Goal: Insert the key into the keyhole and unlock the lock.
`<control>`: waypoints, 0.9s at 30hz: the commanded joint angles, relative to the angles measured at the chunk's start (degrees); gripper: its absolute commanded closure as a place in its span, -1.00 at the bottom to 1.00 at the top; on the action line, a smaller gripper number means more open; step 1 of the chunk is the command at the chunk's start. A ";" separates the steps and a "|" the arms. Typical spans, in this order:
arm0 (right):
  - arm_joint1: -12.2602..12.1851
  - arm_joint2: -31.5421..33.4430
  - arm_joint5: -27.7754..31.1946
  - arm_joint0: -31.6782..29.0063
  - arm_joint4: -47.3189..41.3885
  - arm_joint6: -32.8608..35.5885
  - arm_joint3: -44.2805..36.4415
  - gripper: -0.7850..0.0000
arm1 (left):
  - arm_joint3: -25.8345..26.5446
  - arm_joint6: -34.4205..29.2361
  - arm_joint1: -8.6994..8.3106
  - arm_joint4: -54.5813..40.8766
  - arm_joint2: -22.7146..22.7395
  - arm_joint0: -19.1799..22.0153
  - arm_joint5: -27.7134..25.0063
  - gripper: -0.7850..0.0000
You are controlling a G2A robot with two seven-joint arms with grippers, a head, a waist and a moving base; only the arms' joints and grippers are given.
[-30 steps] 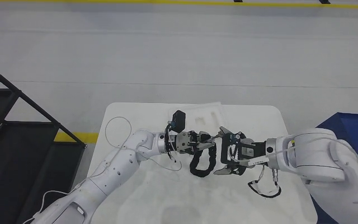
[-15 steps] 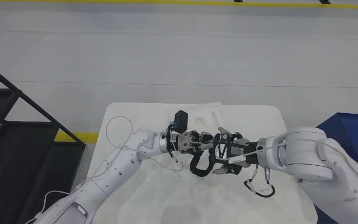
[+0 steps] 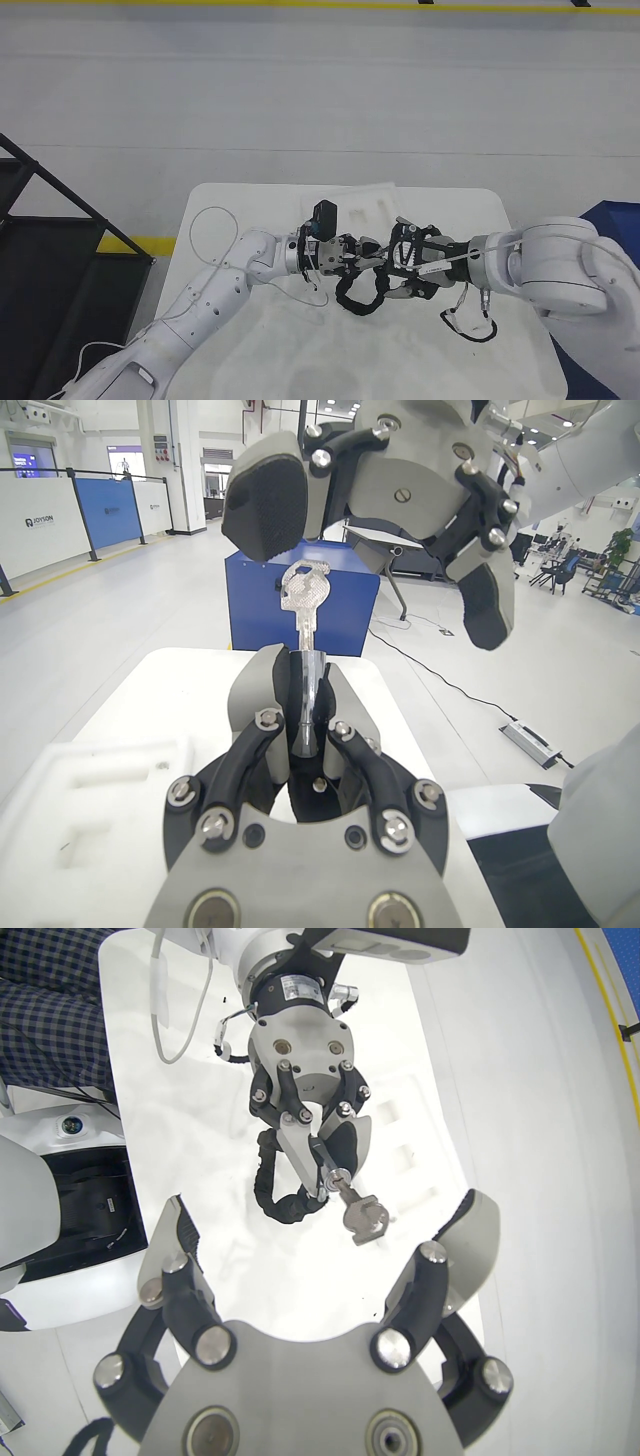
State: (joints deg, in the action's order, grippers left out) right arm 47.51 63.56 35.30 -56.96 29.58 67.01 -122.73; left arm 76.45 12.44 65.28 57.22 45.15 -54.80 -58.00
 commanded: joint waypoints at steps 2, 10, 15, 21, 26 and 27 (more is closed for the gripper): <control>-0.27 1.04 1.80 -0.38 -0.56 -0.74 0.67 -1.00 | 0.32 0.86 -0.23 1.50 -0.06 0.11 0.00 1.00; -0.27 1.04 1.80 -0.38 -0.56 -0.74 0.67 -1.00 | 2.50 4.12 -1.30 8.67 -0.32 1.16 0.00 1.00; -0.27 1.02 1.79 -0.44 -0.36 -0.97 0.58 -1.00 | 2.83 6.73 -1.98 11.68 -0.57 1.37 0.00 1.00; -1.00 -2.44 8.64 0.82 10.17 -6.66 -0.33 -1.00 | 2.37 8.25 -2.57 11.88 -1.38 1.23 0.00 1.00; -1.99 -2.61 13.03 1.24 17.33 -11.06 -0.04 -0.83 | 2.13 7.75 -2.99 11.35 -2.05 1.19 0.00 1.00; -2.14 -2.34 13.90 1.05 18.11 -11.92 -0.43 -0.80 | 2.02 7.61 -3.08 11.15 -2.15 1.15 0.00 1.00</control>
State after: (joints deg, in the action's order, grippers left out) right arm 45.48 61.05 48.63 -55.77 46.98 55.65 -122.85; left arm 78.54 20.15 62.27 68.52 43.08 -53.62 -58.00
